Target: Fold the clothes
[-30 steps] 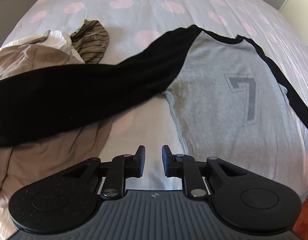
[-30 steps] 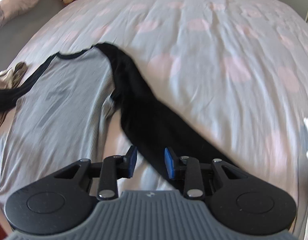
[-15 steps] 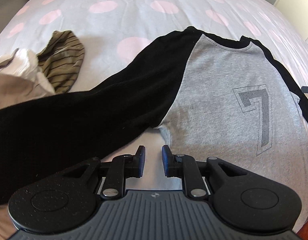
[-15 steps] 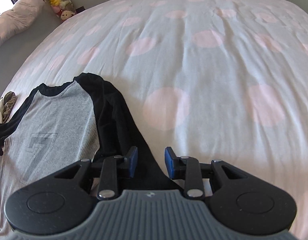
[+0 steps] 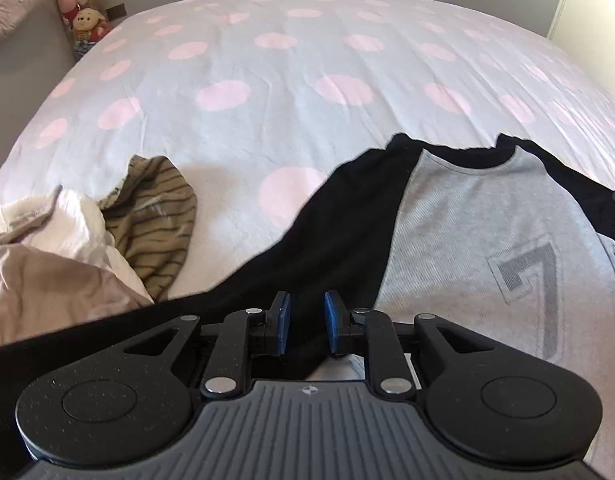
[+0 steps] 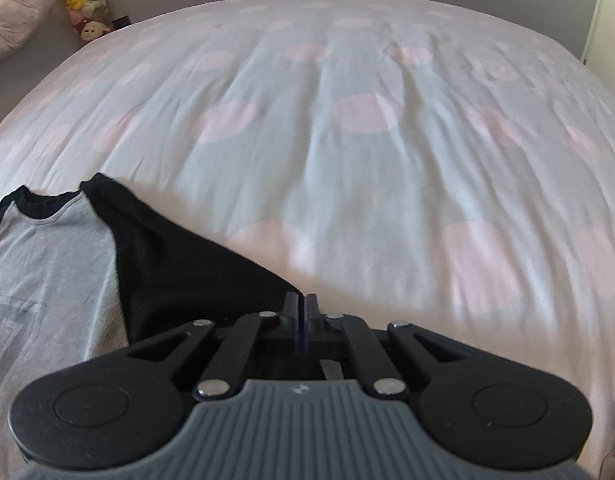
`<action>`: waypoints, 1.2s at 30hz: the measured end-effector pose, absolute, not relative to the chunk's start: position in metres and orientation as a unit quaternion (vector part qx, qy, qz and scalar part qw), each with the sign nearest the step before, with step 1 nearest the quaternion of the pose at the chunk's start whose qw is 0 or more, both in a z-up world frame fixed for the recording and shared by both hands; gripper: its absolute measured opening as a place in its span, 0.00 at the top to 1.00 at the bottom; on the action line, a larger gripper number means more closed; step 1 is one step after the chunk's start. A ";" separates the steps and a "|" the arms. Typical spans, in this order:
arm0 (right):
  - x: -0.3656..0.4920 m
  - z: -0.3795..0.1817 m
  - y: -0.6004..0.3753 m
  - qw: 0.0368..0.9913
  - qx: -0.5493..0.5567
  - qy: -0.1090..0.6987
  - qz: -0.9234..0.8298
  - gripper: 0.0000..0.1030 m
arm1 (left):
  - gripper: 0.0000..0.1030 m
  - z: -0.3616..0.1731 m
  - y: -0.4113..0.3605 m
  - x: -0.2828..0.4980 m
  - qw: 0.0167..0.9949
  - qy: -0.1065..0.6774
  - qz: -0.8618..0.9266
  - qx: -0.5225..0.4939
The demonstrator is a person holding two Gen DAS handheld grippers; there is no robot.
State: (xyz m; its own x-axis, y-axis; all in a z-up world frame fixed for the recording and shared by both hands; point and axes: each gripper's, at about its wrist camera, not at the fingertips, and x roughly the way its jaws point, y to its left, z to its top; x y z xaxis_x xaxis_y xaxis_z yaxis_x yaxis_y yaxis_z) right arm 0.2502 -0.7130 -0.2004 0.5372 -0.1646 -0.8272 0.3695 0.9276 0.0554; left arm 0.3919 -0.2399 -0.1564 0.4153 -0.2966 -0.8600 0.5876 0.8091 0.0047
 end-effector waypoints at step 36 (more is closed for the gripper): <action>0.407 -0.213 -0.619 0.903 0.112 0.414 0.024 0.71 | 0.47 -0.209 -0.326 0.464 0.854 0.400 -0.322 0.086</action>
State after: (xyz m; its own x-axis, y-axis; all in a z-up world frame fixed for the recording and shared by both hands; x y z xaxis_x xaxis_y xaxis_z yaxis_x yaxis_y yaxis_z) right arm 0.4071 -0.6192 -0.2135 0.6558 0.1360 -0.7426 0.0490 0.9739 0.2216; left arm 0.4642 -0.3263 -0.2093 0.4734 -0.4806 -0.7382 0.6186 0.7780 -0.1098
